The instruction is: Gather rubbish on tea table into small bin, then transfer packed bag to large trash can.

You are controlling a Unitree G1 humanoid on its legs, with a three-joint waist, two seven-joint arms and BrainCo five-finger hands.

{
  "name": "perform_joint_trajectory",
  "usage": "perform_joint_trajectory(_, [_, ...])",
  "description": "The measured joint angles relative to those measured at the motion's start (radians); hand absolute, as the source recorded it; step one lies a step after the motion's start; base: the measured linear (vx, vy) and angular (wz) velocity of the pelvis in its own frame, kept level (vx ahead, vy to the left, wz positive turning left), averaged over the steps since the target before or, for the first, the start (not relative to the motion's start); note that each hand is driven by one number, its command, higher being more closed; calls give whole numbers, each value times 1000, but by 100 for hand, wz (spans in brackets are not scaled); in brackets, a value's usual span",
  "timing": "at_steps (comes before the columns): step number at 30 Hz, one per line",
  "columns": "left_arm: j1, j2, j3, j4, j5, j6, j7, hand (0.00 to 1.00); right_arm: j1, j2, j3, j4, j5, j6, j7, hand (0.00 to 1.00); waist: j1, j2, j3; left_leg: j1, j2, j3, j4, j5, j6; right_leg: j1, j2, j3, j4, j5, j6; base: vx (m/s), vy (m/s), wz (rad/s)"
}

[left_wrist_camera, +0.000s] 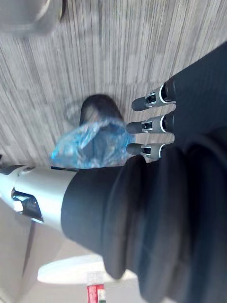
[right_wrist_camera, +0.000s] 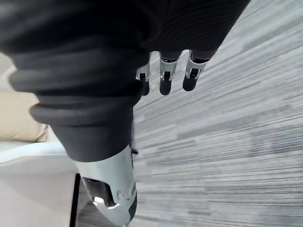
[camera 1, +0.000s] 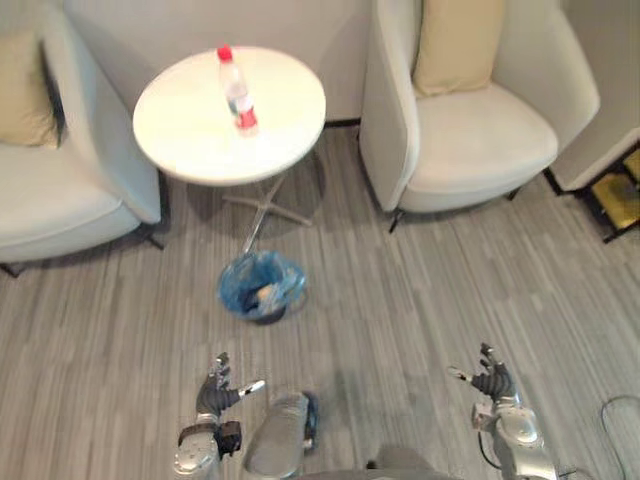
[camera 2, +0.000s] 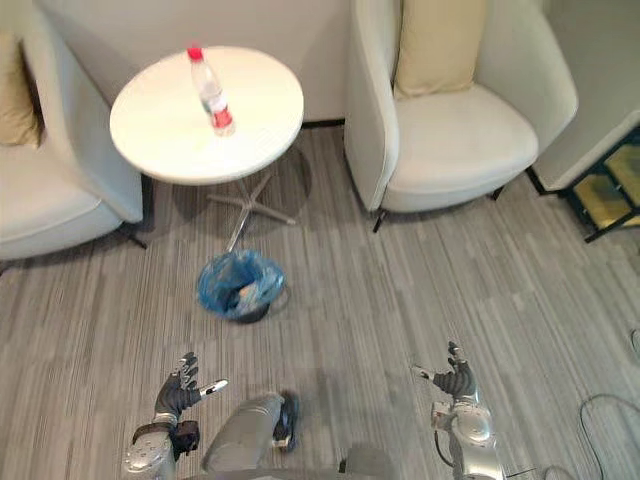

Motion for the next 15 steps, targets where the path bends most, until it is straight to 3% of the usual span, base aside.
perform_joint_trajectory(2, [-22,1,-2,25,-4,-1,2,0,13,0,-5,-1,-2,2,3,0,-36,2,-3,56,19,-59,-27,-2,-3,-79,37,77,-310,61,44,711,-184,98])
perform_joint_trajectory(3, [-33,3,-3,45,-4,0,2,0,29,-1,-15,-1,-2,7,2,0,-48,-8,-6,83,23,-102,-19,-12,-22,-91,49,171,-533,165,66,705,-281,120])
perform_joint_trajectory(4, [-30,0,-9,48,-4,0,8,0,48,-6,-15,-1,-2,10,-3,0,-60,-9,-9,112,32,-155,9,-39,-65,-83,54,217,-613,347,98,712,-309,121])
perform_joint_trajectory(5, [-33,-6,-16,58,-2,0,8,0,59,-13,-14,0,-3,15,-5,0,-62,3,-10,120,52,-186,31,-47,-78,-71,67,220,-589,413,60,845,-385,86])
perform_joint_trajectory(6, [-31,-26,-19,64,4,3,9,0,55,-20,-11,-6,-10,29,-7,0,-43,43,-25,107,107,-206,84,-15,-110,-63,100,174,-541,367,21,823,-387,64])
perform_joint_trajectory(7, [-37,-33,-21,60,7,3,9,0,56,-6,-13,-45,-10,29,-9,0,-41,43,-25,71,110,-222,167,71,-130,-48,94,129,-505,321,-9,795,-382,75])
perform_joint_trajectory(9, [-34,-65,-19,42,8,4,9,0,87,-7,-8,-117,-7,23,-6,0,-44,42,-24,-14,112,-218,341,236,-148,27,78,71,-526,290,-37,536,-271,98])
perform_joint_trajectory(10, [-27,-80,-24,19,8,3,4,0,100,7,-11,-143,4,20,-9,0,-24,35,-18,-100,162,-153,515,211,-144,143,78,42,-596,283,-49,550,-249,90])
perform_joint_trajectory(11, [-26,-80,-23,14,8,3,0,0,100,9,-11,-152,11,19,-10,0,-24,31,-17,-131,176,-118,557,181,-144,191,78,25,-628,280,-53,598,-255,99])
perform_joint_trajectory(12, [-25,-80,-24,13,9,2,-3,0,97,13,-14,-163,24,8,-13,0,-15,10,-11,-184,192,-56,590,130,-140,268,76,-1,-681,278,-55,353,-140,62])
perform_joint_trajectory(13, [-25,-80,-24,14,9,3,-4,0,96,18,-13,-163,26,-1,-13,0,-4,6,-12,-207,190,-21,579,110,-133,299,71,-6,-704,275,-61,455,-137,70])
perform_joint_trajectory(14, [-27,-80,-26,12,9,3,-6,0,91,16,-15,-158,30,-9,-14,0,15,-1,-12,-284,179,88,467,81,-115,362,61,-42,-765,259,-52,336,-66,51])
perform_joint_trajectory(15, [-27,-80,-26,13,9,3,-6,0,89,15,-19,-153,31,-10,-14,0,20,-1,-11,-306,169,121,411,80,-113,378,56,-56,-777,241,-43,313,-46,59])
